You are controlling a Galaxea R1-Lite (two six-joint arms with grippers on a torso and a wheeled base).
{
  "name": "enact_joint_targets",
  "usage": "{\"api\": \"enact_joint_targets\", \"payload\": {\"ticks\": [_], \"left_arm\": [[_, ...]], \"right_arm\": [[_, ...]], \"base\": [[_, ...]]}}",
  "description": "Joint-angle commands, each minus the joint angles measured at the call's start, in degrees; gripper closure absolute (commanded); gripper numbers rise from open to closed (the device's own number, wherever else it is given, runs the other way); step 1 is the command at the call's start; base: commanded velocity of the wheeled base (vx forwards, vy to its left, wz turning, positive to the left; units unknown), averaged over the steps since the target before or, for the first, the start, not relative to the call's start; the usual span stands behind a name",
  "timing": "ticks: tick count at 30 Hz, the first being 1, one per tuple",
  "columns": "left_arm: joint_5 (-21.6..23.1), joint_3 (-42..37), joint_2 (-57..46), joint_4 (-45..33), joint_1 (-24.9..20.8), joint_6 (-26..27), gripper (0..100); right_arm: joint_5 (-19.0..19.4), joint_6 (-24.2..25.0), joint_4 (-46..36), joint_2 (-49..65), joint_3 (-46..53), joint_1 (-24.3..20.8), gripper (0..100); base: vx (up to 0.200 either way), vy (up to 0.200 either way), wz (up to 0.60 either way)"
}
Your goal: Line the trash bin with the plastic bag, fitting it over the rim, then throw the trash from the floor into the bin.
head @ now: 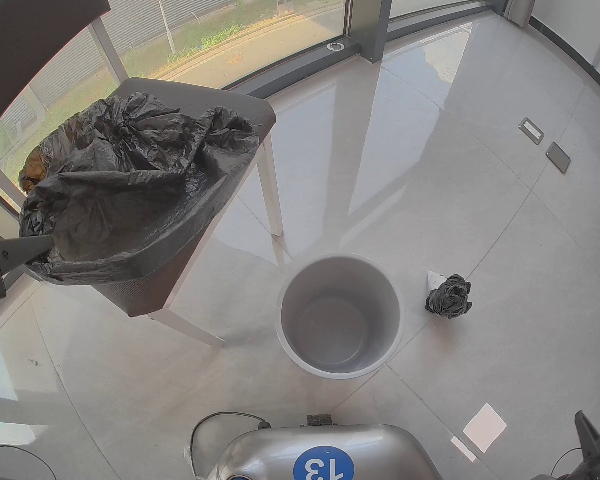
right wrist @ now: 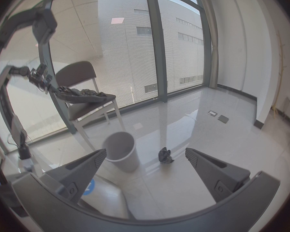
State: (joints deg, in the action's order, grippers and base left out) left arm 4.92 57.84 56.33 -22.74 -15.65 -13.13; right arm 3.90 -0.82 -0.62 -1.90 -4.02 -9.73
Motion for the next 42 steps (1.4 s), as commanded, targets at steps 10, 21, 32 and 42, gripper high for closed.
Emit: {"api": "enact_joint_targets", "payload": {"ticks": [10, 21, 32, 42], "left_arm": [[-0.9, 5.3, 3.4, -1.3, -17.5, 3.9, 100], [-0.5, 11.3, 9.4, 2.3, -22.1, 2.8, 100], [-2.3, 24.0, 16.0, 1.3, -28.0, -3.6, 100], [-3.1, 27.1, 18.1, 0.3, -32.5, -4.0, 100]], "right_arm": [[-4.5, 10.9, -16.0, -22.0, -16.4, -10.0, 0], [-2.3, 14.4, -3.5, -41.3, -17.1, -9.2, 0], [2.0, 13.1, 3.3, -54.8, -22.1, -8.9, 0], [2.3, 6.4, 9.4, -61.3, -23.2, -8.9, 0]], "base": [[0.0, 0.0, 0.0], [0.0, 0.0, 0.0], [0.0, 0.0, 0.0], [0.0, 0.0, 0.0]]}}
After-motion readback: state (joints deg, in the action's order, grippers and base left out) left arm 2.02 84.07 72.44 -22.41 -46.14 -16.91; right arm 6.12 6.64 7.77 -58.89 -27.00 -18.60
